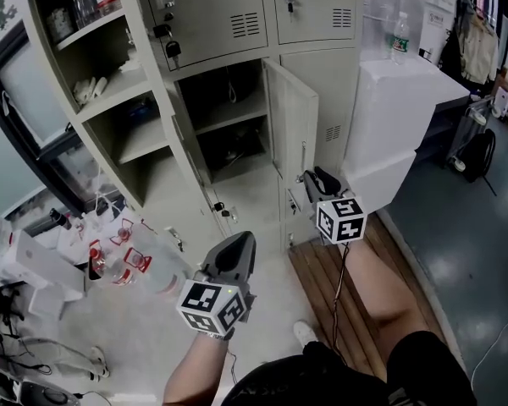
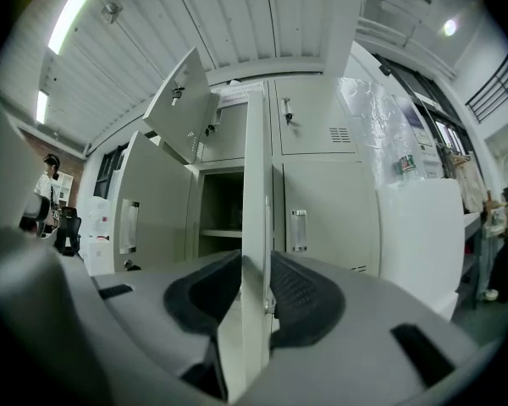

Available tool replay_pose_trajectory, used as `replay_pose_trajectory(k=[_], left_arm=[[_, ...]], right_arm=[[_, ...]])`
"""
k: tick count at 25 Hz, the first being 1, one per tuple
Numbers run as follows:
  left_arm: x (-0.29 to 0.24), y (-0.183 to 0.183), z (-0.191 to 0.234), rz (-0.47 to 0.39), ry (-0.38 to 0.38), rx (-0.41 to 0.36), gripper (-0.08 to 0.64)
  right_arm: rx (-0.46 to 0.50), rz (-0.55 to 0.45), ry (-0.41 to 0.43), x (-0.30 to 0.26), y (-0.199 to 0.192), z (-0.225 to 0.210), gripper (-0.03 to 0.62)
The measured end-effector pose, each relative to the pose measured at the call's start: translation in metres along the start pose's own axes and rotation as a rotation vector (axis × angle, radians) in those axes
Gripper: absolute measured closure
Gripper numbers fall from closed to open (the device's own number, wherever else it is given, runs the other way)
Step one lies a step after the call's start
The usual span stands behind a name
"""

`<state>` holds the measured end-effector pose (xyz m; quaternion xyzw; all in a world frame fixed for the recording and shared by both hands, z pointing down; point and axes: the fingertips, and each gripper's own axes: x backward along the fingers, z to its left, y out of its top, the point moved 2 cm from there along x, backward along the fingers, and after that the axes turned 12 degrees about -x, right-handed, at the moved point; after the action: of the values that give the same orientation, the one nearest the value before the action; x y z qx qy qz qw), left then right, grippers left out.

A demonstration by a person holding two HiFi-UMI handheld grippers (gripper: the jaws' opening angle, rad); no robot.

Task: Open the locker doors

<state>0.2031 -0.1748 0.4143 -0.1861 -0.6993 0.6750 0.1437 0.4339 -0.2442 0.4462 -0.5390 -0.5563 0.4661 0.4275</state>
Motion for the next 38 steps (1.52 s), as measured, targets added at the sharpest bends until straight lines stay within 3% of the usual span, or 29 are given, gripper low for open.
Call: replay_pose_trajectory(k=[2, 6, 15, 24, 31, 38], left_arm=[[0.008, -0.001, 0.002, -0.003, 0.005, 0.007, 0.561], [0.027, -0.005, 0.012, -0.006, 0.025, 0.015, 0.561], [0.085, 0.015, 0.047, -0.043, 0.136, -0.027, 0.561], [0.134, 0.021, 0.050, -0.045, 0.208, -0.037, 0.561], [0.162, 0.029, 0.031, -0.052, 0.314, -0.024, 0.561], [0.175, 0.031, -0.016, -0.050, 0.404, -0.007, 0.561]], right_arm=[[0.001, -0.029, -0.045, 0.010, 0.005, 0.001, 0.494], [0.008, -0.063, -0.077, 0.032, 0.013, 0.019, 0.591], [0.011, -0.065, 0.073, 0.065, 0.047, 0.126, 0.592], [0.009, -0.042, 0.194, 0.097, 0.051, 0.197, 0.592], [0.008, -0.005, 0.284, 0.121, 0.047, 0.211, 0.592], [0.018, 0.032, 0.355, 0.163, 0.046, 0.197, 0.592]])
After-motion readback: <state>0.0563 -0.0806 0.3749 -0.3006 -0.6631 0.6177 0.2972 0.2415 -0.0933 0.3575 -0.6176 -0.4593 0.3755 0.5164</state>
